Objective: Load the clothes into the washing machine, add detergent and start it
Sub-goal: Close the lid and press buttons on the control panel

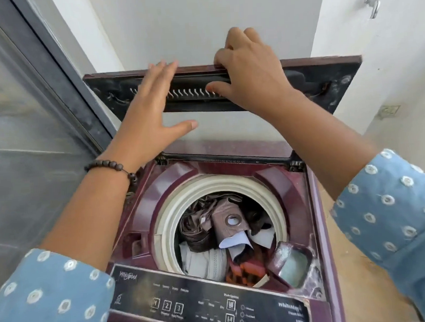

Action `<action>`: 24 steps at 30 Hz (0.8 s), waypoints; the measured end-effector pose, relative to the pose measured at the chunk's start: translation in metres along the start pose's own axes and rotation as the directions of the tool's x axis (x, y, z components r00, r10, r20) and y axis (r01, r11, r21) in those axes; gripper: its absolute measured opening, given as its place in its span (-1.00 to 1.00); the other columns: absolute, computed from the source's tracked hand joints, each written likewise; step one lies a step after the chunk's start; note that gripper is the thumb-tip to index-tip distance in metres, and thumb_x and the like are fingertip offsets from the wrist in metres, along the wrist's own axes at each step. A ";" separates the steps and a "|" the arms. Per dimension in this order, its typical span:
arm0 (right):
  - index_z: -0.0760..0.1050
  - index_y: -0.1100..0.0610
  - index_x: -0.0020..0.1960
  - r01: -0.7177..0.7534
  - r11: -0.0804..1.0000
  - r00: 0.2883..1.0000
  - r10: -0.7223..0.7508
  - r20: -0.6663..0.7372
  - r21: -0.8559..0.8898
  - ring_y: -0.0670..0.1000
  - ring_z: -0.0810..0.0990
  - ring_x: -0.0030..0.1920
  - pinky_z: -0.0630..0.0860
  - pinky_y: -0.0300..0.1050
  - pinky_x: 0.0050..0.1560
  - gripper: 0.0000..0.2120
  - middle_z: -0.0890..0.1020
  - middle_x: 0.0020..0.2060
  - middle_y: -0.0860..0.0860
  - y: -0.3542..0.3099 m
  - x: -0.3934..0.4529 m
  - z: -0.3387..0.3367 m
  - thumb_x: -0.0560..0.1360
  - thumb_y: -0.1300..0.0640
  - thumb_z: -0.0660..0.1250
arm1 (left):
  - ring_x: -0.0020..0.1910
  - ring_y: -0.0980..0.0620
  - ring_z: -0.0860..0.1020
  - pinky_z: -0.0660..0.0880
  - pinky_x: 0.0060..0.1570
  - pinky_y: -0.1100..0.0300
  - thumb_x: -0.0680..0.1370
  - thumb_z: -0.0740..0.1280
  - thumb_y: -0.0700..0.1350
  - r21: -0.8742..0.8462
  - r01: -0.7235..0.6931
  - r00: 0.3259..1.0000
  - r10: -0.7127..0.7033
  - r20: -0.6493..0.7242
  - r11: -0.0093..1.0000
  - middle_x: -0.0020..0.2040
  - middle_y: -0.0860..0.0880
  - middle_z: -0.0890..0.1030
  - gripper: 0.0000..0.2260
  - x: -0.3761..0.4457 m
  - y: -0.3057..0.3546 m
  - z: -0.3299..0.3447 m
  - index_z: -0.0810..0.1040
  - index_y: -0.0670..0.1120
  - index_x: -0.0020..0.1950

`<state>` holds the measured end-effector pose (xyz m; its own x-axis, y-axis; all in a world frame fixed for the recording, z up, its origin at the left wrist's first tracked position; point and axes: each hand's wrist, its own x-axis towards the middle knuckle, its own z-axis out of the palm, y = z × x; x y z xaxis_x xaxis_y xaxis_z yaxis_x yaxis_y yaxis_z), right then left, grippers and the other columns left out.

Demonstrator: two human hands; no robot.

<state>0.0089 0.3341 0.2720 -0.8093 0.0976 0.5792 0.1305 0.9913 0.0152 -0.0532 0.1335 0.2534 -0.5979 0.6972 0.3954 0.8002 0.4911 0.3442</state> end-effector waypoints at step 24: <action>0.44 0.11 0.22 -0.031 0.970 0.873 -0.090 0.480 0.239 0.11 0.50 0.12 0.38 -0.06 -0.16 -0.65 0.53 0.04 0.04 -0.114 -0.192 0.023 0.57 -0.11 0.26 | 0.58 0.29 -0.01 -0.04 0.43 0.36 0.47 -0.18 0.53 -0.254 0.240 0.965 -0.202 0.166 0.937 0.59 0.13 0.23 -0.17 -0.166 -0.009 0.035 0.36 0.09 0.52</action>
<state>0.1365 0.2047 0.1398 -0.9928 0.0381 0.1131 0.0150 0.9800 -0.1983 0.0405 0.0318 0.1553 -0.7313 0.6603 0.1709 0.5948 0.4948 0.6335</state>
